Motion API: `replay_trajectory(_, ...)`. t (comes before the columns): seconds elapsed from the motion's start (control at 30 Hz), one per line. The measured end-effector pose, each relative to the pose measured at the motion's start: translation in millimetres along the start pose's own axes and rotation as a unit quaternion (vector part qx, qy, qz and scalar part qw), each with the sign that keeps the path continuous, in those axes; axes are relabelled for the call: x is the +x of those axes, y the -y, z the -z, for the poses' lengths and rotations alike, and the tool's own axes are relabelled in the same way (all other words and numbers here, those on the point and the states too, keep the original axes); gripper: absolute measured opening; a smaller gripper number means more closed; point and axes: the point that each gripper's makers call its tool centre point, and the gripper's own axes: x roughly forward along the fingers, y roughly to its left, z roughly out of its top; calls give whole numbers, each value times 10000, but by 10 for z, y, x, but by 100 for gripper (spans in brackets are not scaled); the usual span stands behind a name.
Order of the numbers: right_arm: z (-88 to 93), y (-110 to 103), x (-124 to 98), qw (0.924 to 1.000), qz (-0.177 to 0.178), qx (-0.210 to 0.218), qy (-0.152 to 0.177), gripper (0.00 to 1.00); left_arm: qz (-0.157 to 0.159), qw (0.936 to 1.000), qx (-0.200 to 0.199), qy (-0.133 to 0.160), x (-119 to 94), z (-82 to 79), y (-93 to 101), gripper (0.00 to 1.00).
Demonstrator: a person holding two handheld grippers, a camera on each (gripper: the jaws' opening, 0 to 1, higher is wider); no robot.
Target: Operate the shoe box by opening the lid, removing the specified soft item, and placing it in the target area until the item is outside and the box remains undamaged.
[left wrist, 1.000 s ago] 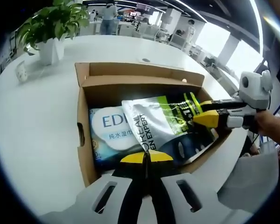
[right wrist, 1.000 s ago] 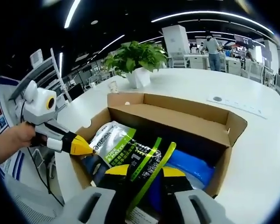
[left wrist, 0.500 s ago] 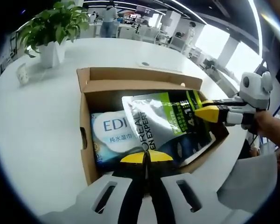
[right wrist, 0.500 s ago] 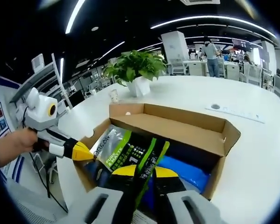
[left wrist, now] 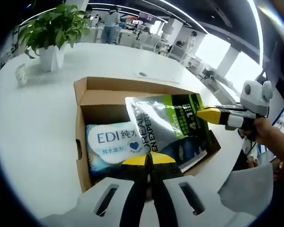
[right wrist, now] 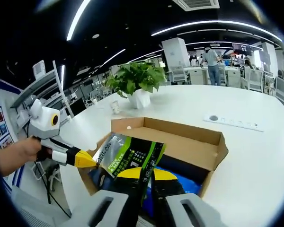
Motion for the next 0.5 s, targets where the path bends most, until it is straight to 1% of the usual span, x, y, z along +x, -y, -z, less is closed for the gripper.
replay_trajectory(0.1, -37, 11, -51, 9999, 53, -88, 13, 0, 48, 10000, 73, 26, -12, -48, 64, 0)
replay_trajectory(0.3, -78, 95, -183, 9999, 130, -97, 50, 0, 190, 9997, 141, 88, -23, -131, 211, 0)
replay_trajectory(0.5, -96, 229, -355, 9994, 301, -120, 107, 0, 367, 9990, 257, 70, 50, -188, 414, 0)
